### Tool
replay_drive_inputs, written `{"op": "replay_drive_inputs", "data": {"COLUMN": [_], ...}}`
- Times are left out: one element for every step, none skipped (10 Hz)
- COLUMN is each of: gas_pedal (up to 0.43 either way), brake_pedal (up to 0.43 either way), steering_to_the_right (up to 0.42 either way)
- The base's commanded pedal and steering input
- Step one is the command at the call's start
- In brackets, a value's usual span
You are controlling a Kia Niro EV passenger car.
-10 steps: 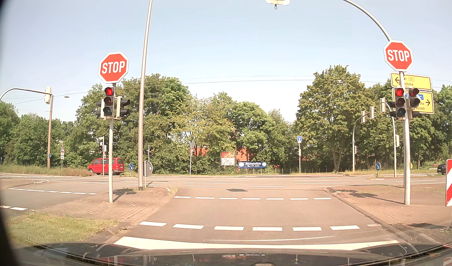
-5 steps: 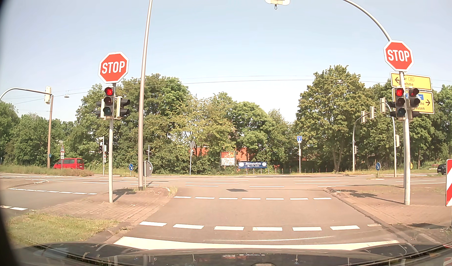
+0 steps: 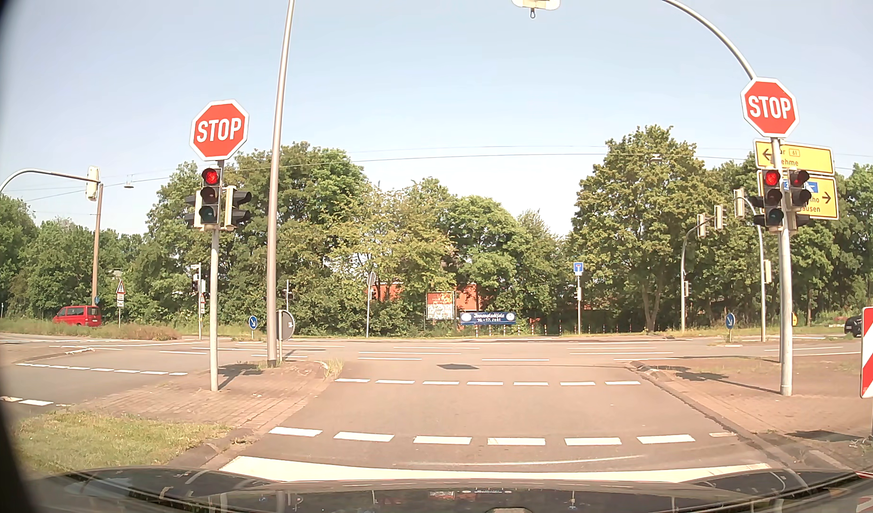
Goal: Follow the waypoints while adhering to traffic rules and regulations
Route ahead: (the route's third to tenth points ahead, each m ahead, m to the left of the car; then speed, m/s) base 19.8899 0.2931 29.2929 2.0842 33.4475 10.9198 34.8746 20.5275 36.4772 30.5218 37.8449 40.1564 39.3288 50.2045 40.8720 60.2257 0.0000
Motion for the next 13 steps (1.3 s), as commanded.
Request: {"op": "replay_drive_inputs", "data": {"gas_pedal": [0.0, 0.0, 0.0, 0.0, 0.0, 0.0, 0.0, 0.0, 0.0, 0.0, 0.0, 0.0, 0.0], "brake_pedal": [0.256, 0.256, 0.256, 0.256, 0.262, 0.256, 0.262, 0.256, 0.256, 0.256, 0.256, 0.256, 0.262], "steering_to_the_right": [0.001, 0.001, 0.001, 0.001, 0.001, 0.001, 0.001, 0.001, 0.001, 0.001, 0.001, 0.001, 0.001]}}
